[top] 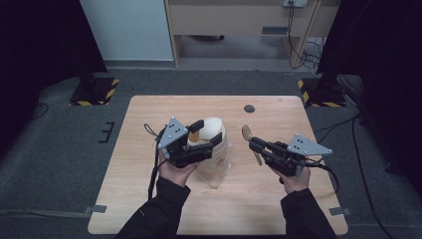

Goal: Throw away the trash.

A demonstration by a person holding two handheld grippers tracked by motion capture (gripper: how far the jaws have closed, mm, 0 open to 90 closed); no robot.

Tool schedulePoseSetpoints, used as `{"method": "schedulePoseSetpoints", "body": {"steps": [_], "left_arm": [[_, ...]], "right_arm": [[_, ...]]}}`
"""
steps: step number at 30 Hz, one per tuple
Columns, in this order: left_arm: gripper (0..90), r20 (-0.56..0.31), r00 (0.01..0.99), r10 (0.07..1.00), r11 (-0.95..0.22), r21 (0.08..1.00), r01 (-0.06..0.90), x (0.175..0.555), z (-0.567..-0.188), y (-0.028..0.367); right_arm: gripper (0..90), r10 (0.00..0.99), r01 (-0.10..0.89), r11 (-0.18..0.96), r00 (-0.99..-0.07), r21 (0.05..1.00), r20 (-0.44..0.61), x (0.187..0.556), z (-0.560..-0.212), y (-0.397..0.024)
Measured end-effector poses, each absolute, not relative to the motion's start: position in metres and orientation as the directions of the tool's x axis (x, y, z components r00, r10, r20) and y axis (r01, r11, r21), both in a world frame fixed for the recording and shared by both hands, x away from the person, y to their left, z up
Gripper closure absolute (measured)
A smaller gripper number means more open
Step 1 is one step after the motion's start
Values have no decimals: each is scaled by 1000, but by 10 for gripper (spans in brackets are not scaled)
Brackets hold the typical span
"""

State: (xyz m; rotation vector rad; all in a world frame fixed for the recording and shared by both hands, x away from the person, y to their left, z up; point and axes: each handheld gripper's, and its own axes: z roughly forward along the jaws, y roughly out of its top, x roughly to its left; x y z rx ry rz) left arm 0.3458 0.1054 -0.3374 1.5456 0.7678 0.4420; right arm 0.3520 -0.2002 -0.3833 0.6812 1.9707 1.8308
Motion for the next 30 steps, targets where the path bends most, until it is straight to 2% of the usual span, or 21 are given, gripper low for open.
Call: {"method": "schedulePoseSetpoints", "body": {"steps": [13, 17, 30], "left_arm": [[306, -198, 729, 656, 23, 970, 243, 350, -341, 73], [345, -231, 739, 633, 43, 964, 264, 351, -342, 63], [499, -256, 742, 619, 32, 953, 302, 352, -348, 45]], "right_arm": [[797, 569, 101, 46, -821, 994, 57, 352, -385, -198], [797, 568, 102, 47, -821, 994, 58, 352, -386, -197], [797, 564, 100, 46, -824, 994, 57, 351, -385, -197]]}}
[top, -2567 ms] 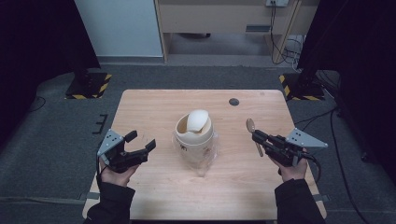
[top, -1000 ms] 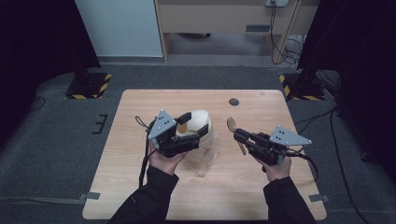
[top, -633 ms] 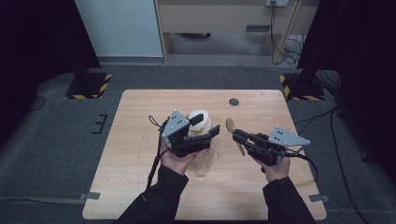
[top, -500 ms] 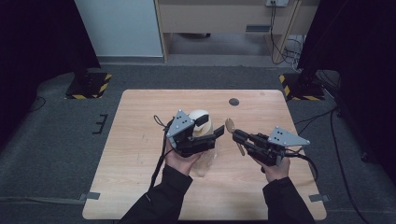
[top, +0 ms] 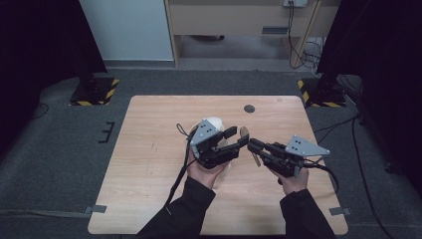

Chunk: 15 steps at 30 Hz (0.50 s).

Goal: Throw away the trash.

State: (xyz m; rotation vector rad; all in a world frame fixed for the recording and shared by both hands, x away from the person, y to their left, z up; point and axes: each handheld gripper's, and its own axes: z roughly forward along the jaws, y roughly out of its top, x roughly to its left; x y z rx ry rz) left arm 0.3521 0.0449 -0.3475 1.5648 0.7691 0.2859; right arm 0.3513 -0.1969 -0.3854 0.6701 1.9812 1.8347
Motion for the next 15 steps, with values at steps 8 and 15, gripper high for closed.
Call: {"method": "schedulePoseSetpoints", "body": {"steps": [8, 15], "left_arm": [[627, -307, 729, 611, 50, 935, 352, 353, -351, 37], [769, -355, 707, 612, 88, 919, 385, 355, -350, 39]], "right_arm": [[797, 563, 103, 44, -824, 994, 60, 351, -385, -196], [796, 561, 103, 39, -826, 994, 63, 351, -385, -196]]}}
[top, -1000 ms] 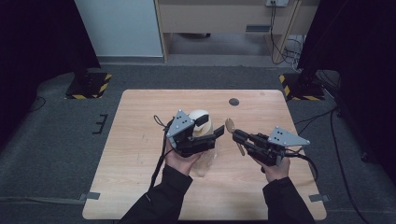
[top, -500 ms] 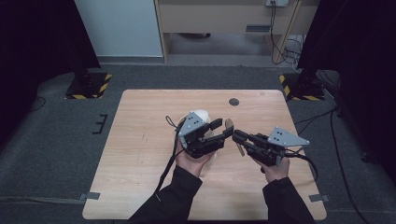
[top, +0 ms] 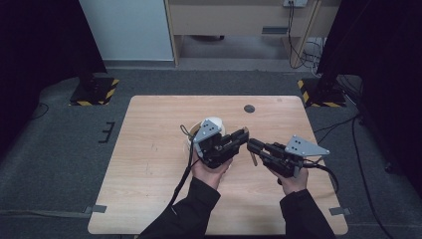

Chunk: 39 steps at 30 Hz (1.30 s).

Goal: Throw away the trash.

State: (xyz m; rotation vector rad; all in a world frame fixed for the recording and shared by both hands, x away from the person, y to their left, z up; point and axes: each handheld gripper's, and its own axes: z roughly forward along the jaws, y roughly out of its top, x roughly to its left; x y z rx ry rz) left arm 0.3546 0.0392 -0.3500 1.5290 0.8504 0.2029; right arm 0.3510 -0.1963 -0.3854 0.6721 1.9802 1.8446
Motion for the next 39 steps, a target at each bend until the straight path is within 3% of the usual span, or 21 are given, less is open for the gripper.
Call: {"method": "schedulePoseSetpoints", "body": {"steps": [5, 18, 33, 39], "left_arm": [[830, -345, 707, 617, 87, 923, 375, 354, -350, 40], [847, -268, 741, 616, 58, 953, 297, 347, -344, 60], [846, -225, 712, 665, 84, 970, 227, 336, -322, 121], [846, -227, 689, 688, 107, 971, 213, 336, -315, 147]], "right_arm": [[822, 553, 110, 36, -830, 993, 72, 351, -386, -196], [751, 596, 115, 13, -799, 993, 85, 354, -385, -211], [663, 734, 246, 89, -671, 965, 103, 370, -423, -252], [584, 765, 300, 105, -633, 948, 116, 375, -437, -259]]}}
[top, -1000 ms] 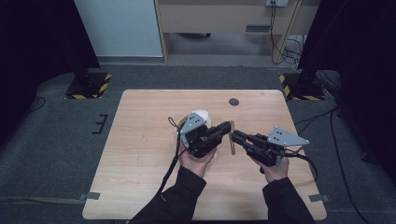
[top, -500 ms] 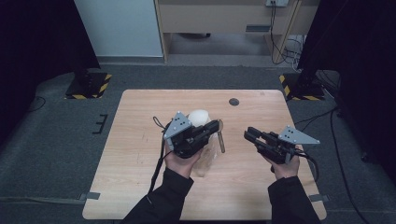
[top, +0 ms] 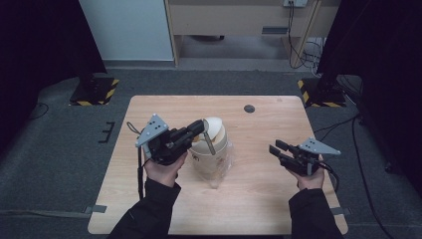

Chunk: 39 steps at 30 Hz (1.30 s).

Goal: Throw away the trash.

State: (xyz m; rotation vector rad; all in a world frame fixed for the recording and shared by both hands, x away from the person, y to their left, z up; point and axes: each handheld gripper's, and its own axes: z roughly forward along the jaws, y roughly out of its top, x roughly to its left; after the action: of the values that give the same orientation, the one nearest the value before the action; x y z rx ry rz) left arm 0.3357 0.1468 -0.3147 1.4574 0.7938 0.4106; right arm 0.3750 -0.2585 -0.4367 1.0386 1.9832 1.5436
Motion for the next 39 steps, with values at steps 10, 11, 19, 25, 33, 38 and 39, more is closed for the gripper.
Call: {"method": "schedulePoseSetpoints", "body": {"steps": [10, 11, 19, 25, 33, 38, 39], "left_arm": [[846, -208, 628, 750, 105, 975, 198, 343, -312, 180], [846, -203, 619, 758, 101, 976, 195, 345, -312, 183], [846, -185, 580, 793, 86, 977, 194, 362, -320, 188], [847, -137, 562, 815, 41, 983, 179, 377, -327, 180], [847, -107, 542, 833, 13, 984, 175, 395, -341, 169], [846, -120, 534, 837, 13, 980, 200, 404, -353, 167], [846, -123, 533, 837, 12, 978, 207, 405, -356, 166]], "right_arm": [[551, 782, 336, 135, -614, 932, 108, 379, -447, -259], [549, 782, 340, 139, -614, 930, 107, 379, -448, -259], [515, 791, 358, 153, -603, 921, 103, 382, -455, -260], [488, 802, 368, 151, -588, 917, 104, 383, -458, -263], [474, 805, 371, 169, -586, 913, 90, 384, -460, -262], [469, 806, 369, 172, -586, 913, 85, 384, -461, -262], [468, 805, 369, 174, -587, 913, 84, 384, -461, -262]]}}
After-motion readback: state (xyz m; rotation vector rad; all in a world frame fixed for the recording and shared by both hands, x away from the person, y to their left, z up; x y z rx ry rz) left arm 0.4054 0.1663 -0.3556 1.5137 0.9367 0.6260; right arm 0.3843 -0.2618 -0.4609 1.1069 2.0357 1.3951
